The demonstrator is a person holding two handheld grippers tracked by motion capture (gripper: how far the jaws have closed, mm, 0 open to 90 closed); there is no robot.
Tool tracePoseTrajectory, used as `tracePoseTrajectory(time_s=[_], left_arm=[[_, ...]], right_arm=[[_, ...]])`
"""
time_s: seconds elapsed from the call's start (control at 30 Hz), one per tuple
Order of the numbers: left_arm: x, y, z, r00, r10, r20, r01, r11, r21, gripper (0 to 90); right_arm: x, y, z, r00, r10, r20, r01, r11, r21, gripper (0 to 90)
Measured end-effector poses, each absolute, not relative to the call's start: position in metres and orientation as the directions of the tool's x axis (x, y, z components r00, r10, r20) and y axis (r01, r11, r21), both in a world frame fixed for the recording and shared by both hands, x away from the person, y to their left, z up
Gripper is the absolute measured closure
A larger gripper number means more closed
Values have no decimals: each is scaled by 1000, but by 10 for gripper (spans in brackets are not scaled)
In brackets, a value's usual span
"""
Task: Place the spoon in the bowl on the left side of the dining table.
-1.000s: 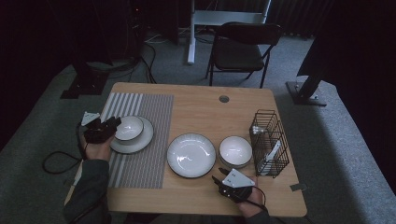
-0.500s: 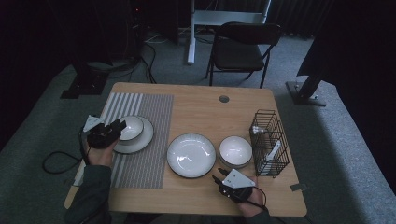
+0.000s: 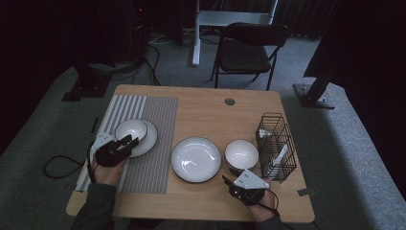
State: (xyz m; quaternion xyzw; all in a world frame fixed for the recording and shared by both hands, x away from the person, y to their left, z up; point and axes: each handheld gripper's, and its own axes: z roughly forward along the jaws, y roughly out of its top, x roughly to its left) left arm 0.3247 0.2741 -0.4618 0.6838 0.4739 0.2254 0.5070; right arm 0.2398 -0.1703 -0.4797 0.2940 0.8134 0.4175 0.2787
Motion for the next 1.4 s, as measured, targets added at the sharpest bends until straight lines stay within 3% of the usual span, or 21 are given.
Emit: tracePoseTrajectory(time_s=[0.4,0.8,1.13,1.4], left_arm=[[293,253,-487,553,823,-133,420,-137,897,610],[287,237,-503,592,796,-124,441,-191,877,608],[289,235,-509,594,794,-130,457,-199,867,606],[290,235,-511,588,797,-135,465,-197,863,605]], right_arm=[[236,-182,-450,-653,728,-208,225,448,865,673],[223,-205,-423,-611,764,-205,190,394,899,650],[205,-242,-395,-486,838,-247,145,356,923,616],[206,-256,-399,-404,872,-275,164,366,916,599]])
